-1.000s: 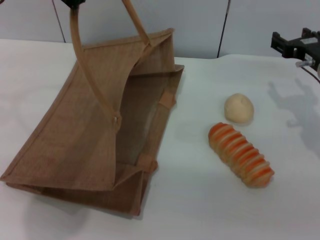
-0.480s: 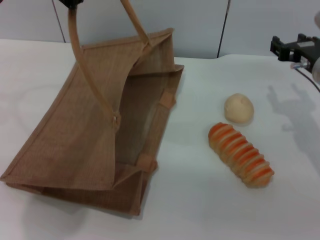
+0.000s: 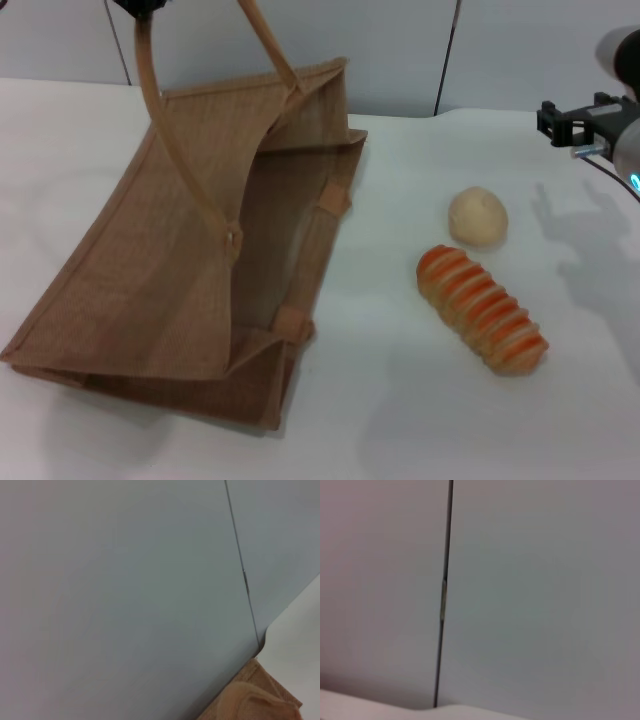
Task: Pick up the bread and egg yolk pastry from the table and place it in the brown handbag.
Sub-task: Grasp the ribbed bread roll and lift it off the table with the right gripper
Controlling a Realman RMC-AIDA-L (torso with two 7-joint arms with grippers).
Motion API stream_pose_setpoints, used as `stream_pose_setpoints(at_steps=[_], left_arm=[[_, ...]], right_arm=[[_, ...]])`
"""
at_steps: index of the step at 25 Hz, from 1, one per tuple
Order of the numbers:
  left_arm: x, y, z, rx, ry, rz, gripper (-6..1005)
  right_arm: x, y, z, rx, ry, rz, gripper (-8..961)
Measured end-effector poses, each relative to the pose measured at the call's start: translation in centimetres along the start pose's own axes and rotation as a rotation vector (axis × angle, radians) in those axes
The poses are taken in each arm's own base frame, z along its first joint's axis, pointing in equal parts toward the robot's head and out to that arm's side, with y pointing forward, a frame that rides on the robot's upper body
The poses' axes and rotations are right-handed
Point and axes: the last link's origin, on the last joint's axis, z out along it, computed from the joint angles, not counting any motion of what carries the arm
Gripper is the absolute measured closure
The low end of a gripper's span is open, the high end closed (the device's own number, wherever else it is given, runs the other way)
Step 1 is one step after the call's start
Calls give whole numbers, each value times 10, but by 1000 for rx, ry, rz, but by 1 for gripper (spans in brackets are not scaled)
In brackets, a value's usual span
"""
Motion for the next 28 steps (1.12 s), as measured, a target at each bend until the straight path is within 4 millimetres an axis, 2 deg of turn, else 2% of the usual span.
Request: stream_pose_setpoints(at_steps=[10, 22, 28], left_arm=[[-1, 1, 6, -21, -3, -9, 880], [0, 1, 6, -17, 5, -11, 880], [1, 0, 6, -14, 10, -11, 880]], right_arm=[[15, 5, -3, 74, 143, -110, 323], [15, 19, -13, 116, 231, -207, 327], [19, 11, -8, 146, 263, -201, 324]])
